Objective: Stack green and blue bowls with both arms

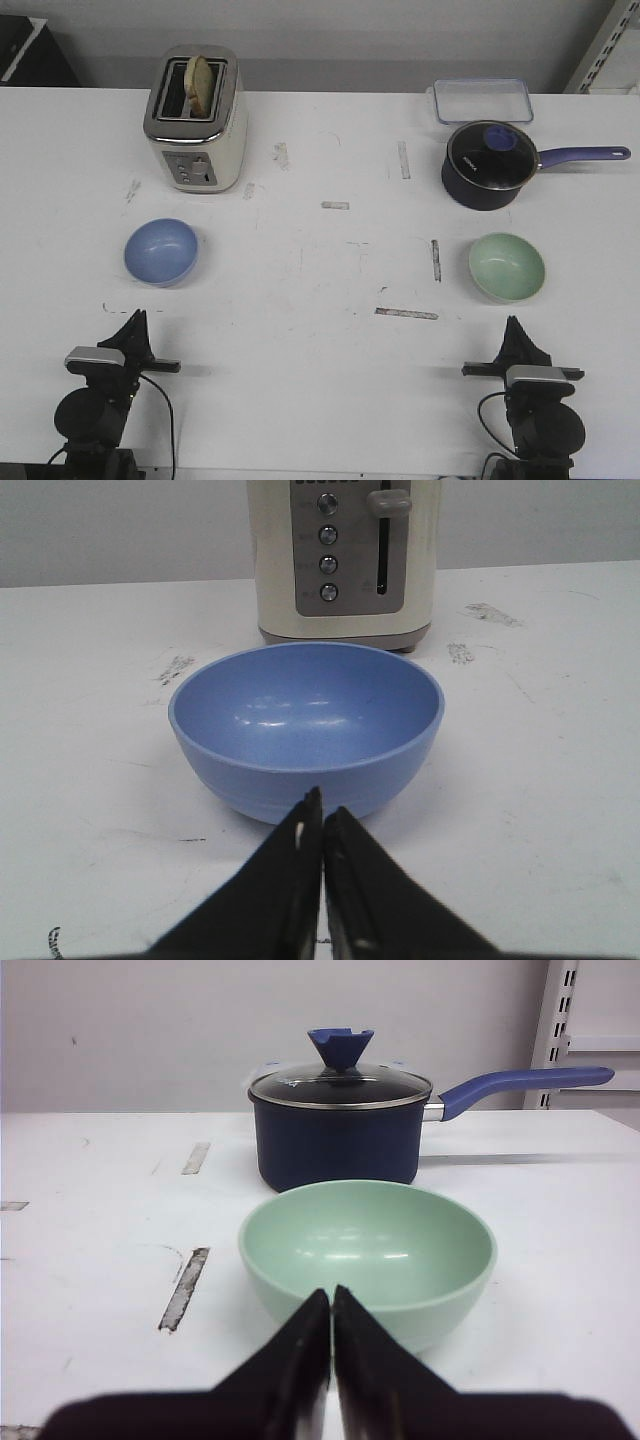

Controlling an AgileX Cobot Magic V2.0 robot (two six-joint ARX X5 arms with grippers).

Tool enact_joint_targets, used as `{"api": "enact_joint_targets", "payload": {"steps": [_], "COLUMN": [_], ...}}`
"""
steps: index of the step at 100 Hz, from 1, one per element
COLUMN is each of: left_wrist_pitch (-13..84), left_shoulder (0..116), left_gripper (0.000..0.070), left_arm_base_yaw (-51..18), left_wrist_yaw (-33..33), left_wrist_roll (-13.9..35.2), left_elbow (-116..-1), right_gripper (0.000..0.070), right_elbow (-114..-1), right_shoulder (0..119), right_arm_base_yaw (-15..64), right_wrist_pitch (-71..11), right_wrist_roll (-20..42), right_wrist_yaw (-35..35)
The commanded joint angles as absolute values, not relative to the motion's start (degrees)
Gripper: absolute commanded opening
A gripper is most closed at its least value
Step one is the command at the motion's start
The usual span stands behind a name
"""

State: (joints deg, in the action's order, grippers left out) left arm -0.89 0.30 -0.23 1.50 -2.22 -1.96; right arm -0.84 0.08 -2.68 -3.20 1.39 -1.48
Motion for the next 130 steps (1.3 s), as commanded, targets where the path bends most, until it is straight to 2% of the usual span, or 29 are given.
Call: {"api": "enact_joint_targets", "payload": {"steps": [1, 108, 130], "left_wrist_pitch": [-1.8, -1.4, -1.4], "left_shoulder": [0.2, 0.2, 0.2], "left_gripper": [0.0001, 0.0001, 0.0001], "left_arm_base_yaw": [-0.2, -0.2, -0.2], "left_wrist_yaw": [1.5, 1.5, 1.5], "left_wrist_roll": [-2.3, -2.3, -2.3], "left_elbow": [-0.8, -0.8, -0.8], "right_gripper": [0.0000, 0.0000, 0.0000], "right_elbow": [-0.7, -0.7, -3.9], "right_shoulder": [0.1, 0.1, 0.1], "right_arm_base_yaw": [-2.7, -2.7, -2.7], "right_wrist_pitch": [-2.7, -2.5, 3.9], "right_wrist_roll": [2.1, 2.2, 2.8], "right_wrist_yaw": [-1.5, -1.4, 2.5]}}
